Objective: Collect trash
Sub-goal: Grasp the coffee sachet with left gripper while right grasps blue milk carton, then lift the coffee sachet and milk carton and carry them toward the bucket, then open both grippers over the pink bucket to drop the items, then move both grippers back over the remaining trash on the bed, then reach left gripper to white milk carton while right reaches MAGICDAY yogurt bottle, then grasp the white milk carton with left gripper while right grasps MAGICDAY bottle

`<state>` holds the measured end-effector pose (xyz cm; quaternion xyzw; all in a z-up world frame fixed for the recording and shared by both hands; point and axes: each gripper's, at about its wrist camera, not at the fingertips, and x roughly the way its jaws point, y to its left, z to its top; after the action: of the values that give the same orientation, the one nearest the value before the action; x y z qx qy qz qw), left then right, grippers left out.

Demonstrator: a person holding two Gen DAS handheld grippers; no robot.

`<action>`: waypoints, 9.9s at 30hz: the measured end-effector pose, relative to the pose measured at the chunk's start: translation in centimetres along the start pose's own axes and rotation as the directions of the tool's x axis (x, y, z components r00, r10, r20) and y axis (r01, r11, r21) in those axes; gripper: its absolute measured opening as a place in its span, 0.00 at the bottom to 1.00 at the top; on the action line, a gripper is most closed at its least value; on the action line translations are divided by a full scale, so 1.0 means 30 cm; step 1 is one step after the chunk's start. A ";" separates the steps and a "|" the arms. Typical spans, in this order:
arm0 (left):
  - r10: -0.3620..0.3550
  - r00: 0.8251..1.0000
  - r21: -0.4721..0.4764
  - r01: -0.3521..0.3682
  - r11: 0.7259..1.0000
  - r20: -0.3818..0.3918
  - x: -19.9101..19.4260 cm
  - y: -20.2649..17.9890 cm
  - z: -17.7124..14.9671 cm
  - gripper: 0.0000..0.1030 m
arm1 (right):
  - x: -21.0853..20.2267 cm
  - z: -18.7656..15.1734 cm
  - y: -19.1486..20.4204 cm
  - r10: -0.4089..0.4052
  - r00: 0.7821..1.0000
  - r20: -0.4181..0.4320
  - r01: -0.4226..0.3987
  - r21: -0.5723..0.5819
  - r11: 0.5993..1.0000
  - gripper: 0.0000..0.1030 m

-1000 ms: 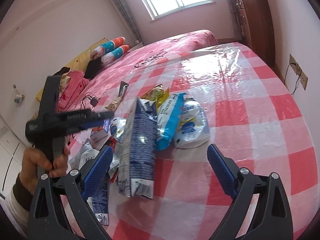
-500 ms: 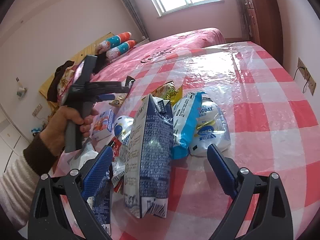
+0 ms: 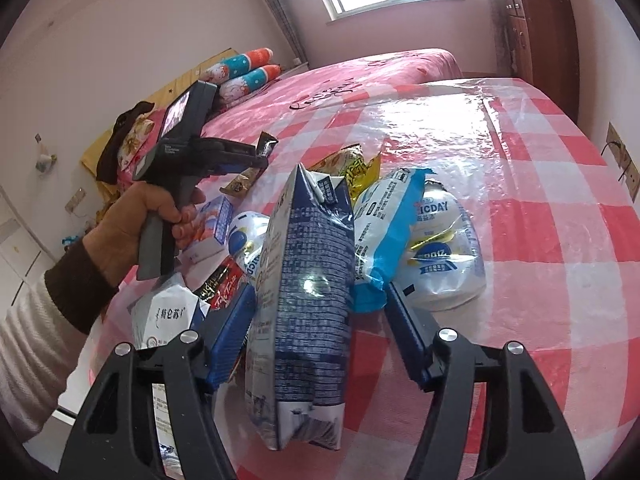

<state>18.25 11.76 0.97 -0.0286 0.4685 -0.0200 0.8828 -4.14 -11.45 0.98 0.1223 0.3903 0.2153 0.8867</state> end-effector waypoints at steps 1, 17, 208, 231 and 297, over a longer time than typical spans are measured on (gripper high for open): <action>-0.005 1.000 -0.004 0.005 1.000 0.004 -0.005 0.002 -0.001 0.28 | 0.000 0.001 -0.001 0.000 1.000 0.001 0.000 0.000 1.000 0.65; -0.152 0.985 -0.064 0.157 0.986 0.082 -0.224 0.026 -0.127 0.25 | -0.059 -0.031 0.062 -0.033 0.999 0.017 0.034 -0.044 0.998 0.41; -0.268 0.964 -0.059 0.267 0.962 0.003 -0.684 -0.134 -0.806 0.81 | -0.149 0.020 0.023 -0.005 0.991 0.135 -0.004 0.070 0.998 0.92; -0.182 0.981 0.000 0.182 0.983 -0.070 -0.583 -0.254 -0.755 0.81 | 0.019 0.137 -0.272 -0.272 0.962 -0.017 0.272 0.022 0.962 0.92; -0.273 0.947 -0.107 0.293 0.950 0.171 -0.717 -0.012 -0.757 0.55 | -0.131 0.104 0.039 -0.052 0.990 0.130 0.056 -0.031 0.998 0.56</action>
<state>-12.62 12.03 6.05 -0.1548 0.3903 -0.1136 0.9004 -4.54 -12.47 6.02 0.1100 0.3314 0.1895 0.9177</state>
